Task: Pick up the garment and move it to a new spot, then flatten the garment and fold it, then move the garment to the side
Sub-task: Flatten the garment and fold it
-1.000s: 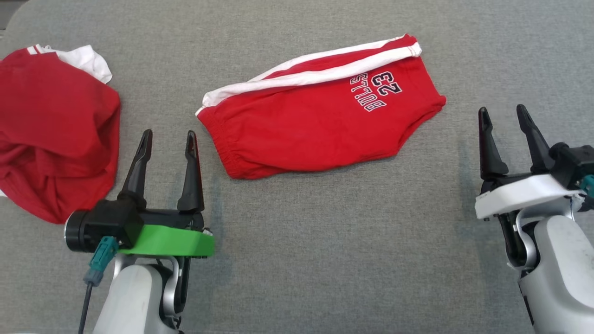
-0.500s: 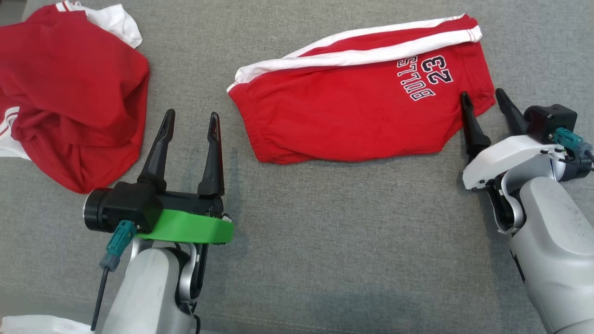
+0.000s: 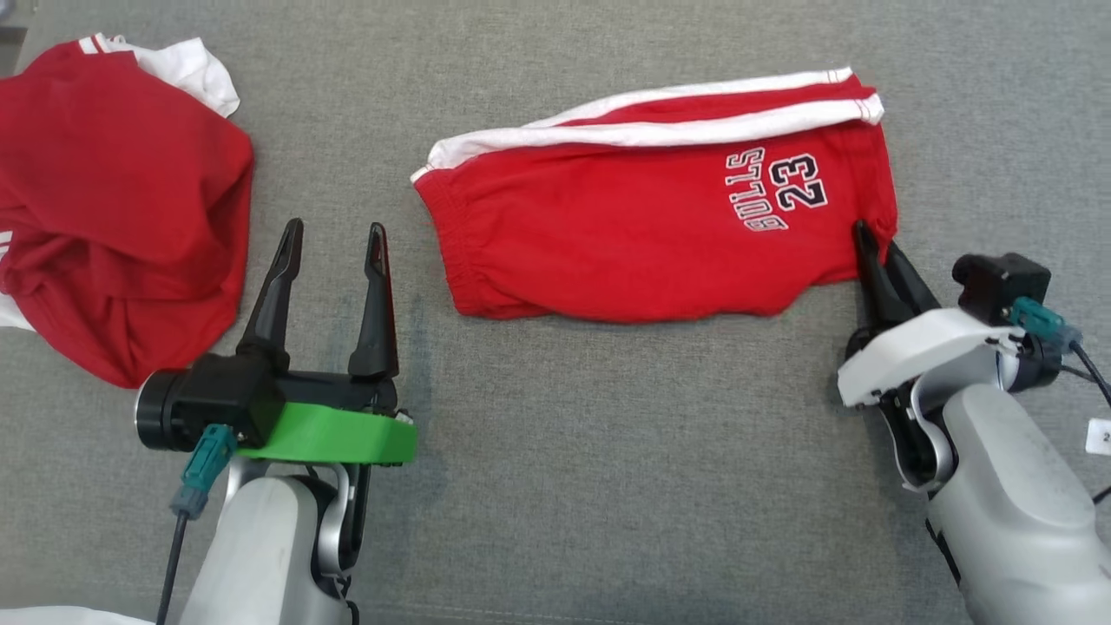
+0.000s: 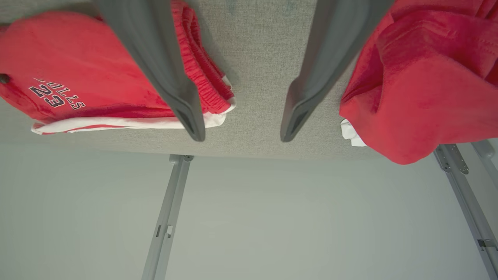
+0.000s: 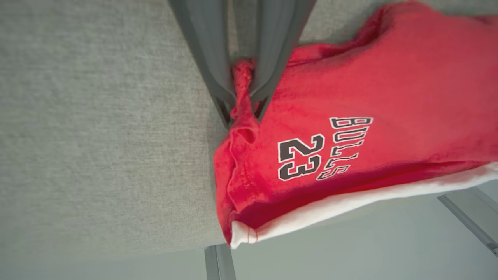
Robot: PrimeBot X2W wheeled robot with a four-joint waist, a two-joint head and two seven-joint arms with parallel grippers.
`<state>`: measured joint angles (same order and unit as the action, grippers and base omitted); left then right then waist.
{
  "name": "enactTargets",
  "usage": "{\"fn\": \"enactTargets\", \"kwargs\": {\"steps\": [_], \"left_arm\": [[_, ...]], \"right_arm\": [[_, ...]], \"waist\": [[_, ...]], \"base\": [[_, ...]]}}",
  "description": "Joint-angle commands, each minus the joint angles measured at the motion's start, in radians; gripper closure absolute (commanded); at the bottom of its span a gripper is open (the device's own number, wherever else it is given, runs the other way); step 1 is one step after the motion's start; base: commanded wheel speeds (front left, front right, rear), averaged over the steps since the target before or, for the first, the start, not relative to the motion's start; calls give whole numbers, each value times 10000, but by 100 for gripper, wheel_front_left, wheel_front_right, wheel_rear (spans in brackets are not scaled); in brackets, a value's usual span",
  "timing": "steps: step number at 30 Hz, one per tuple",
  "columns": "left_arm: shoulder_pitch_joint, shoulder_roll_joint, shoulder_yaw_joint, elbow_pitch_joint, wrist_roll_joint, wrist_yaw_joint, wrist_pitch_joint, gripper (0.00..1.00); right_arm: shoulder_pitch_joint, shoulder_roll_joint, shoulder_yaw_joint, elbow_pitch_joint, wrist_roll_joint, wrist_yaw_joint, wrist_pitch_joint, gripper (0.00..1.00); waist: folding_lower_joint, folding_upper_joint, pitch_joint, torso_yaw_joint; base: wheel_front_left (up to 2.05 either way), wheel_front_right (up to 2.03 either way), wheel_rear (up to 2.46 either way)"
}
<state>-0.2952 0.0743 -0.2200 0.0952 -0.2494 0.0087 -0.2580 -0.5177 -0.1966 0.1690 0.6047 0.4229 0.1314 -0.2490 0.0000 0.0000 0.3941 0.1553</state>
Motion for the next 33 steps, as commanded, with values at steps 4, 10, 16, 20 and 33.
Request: {"fn": "enactTargets", "kwargs": {"steps": [4,10,16,20,33], "left_arm": [[241,144,136,-53,16,63,-63,0],[439,222,152,-145,-37,94,-63,0],[488,280,102,-214,-77,130,11,0],[479,298,48,-214,-105,138,47,0],[390,202,-291,-118,-223,41,92,0]], "right_arm": [[1067,-66,-315,-496,84,-16,-108,100],[1993,-51,-1101,-1118,2,-14,-160,100],[2174,62,-1382,-1324,-94,-14,-66,100],[1917,209,-1334,-1584,-176,-14,43,100],[616,1254,1635,-4333,-722,-13,1559,100]], "waist": [[0,0,-413,-461],[0,0,-602,-692],[0,0,-610,-813],[0,0,-685,-852],[0,0,-943,-580]], "base": [[0,0,0],[0,0,0],[0,0,0],[0,0,0],[0,0,0]]}}
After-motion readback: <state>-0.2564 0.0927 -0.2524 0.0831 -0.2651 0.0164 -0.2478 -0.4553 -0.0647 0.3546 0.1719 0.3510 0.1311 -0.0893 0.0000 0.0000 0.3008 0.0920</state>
